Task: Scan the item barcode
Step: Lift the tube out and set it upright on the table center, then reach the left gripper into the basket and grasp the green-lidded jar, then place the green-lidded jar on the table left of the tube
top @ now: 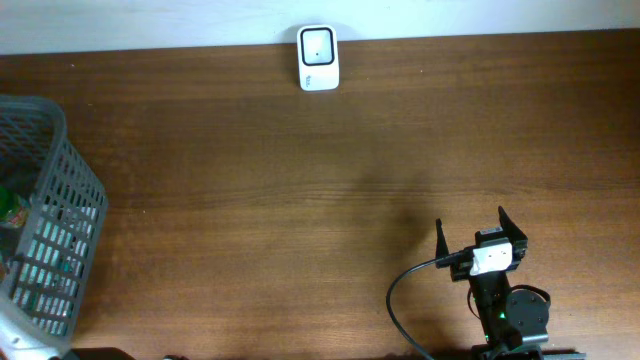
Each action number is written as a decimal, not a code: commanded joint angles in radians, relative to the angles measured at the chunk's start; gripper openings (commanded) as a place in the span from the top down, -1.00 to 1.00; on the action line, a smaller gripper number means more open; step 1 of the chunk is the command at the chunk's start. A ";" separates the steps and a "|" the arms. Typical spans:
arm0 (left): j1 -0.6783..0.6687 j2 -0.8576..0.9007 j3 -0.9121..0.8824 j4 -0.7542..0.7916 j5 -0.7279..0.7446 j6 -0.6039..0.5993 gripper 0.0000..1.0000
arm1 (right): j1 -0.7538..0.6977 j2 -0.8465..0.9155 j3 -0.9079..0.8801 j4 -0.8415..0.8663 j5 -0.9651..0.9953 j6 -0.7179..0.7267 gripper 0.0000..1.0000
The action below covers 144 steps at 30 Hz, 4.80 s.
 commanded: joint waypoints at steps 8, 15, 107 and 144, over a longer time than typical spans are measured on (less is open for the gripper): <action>-0.200 -0.345 0.020 0.272 0.053 -0.275 1.00 | 0.002 -0.006 -0.005 -0.004 0.004 0.011 -0.97; -0.705 -0.377 0.013 0.097 0.191 -0.361 1.00 | 0.002 -0.006 -0.005 -0.004 0.004 0.011 -0.97; -0.055 0.629 0.076 0.321 -0.252 -0.449 -0.72 | 0.002 -0.006 -0.005 -0.004 0.004 0.011 -0.97; -0.618 -0.174 0.077 0.080 0.105 -0.631 -0.14 | 0.002 -0.006 -0.005 -0.004 0.005 0.011 -0.97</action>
